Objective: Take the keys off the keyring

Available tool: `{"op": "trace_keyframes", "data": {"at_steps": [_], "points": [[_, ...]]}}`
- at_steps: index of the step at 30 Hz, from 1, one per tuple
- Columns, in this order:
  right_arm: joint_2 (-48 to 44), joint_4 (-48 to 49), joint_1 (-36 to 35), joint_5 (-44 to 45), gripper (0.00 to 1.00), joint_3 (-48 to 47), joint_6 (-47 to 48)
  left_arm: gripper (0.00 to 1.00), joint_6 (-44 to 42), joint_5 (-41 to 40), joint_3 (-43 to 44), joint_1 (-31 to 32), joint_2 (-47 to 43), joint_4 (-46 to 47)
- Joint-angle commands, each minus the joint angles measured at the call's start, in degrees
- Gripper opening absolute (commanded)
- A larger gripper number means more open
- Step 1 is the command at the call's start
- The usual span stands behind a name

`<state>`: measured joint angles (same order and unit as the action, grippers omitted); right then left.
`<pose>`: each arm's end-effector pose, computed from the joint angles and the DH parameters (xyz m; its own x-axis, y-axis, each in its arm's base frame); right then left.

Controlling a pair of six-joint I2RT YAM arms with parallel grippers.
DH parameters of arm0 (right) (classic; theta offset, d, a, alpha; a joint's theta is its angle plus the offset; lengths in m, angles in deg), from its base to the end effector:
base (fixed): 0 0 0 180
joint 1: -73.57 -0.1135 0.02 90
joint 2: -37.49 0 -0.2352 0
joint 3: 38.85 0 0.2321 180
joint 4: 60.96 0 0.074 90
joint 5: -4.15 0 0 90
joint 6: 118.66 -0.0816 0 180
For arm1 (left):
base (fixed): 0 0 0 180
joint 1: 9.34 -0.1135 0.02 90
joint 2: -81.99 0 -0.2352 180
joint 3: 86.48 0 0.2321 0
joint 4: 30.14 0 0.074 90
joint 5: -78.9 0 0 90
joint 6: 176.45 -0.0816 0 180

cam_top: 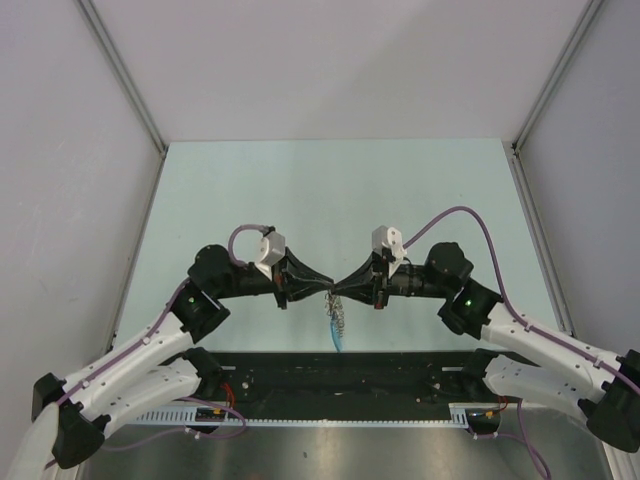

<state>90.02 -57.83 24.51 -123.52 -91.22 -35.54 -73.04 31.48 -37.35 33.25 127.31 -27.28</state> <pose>0.1245 0.2196 0.3067 -0.0858 0.0458 -0.9953 -0.9947 0.0526 0.0882 0.1241 -0.1891 0.3117 -0.1471 -0.0967 -0.9844 0.9858 0.0667 -0.1539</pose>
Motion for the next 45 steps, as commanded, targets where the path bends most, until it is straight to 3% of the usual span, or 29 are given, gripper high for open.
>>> {"op": "trace_keyframes", "data": {"at_steps": [1, 5, 14, 18, 29, 45], "points": [[-3.22, -2.27, 0.1, 4.7, 0.0, -0.41, 3.79, 0.12, -3.03, -1.98, 4.17, 0.13, -1.02, -3.25], [-5.68, -6.93, 1.06, 6.99, 0.0, -0.76, 6.7, 0.33, -6.28, -3.65, 5.66, 0.13, -1.81, -8.34], [-4.02, -27.05, 2.56, 9.19, 0.0, -10.24, 14.16, 0.45, -16.9, -1.11, 14.35, 0.13, 3.7, -24.32], [-1.56, -38.39, 3.09, 7.61, 0.0, -16.57, 16.36, 0.46, -21.05, 3.01, 18.49, 0.13, 7.32, -29.53], [8.19, -62.2, 4.41, 1.29, 0.0, -34.23, 18.3, 0.47, -22.73, 7.51, 21.13, 0.21, 11.98, -29.27], [15.05, -67.77, 4.5, -3.72, 0.0, -39.96, 18.39, 0.44, -15.88, 11.54, 18.76, 0.3, 15.32, -20.84]]}}
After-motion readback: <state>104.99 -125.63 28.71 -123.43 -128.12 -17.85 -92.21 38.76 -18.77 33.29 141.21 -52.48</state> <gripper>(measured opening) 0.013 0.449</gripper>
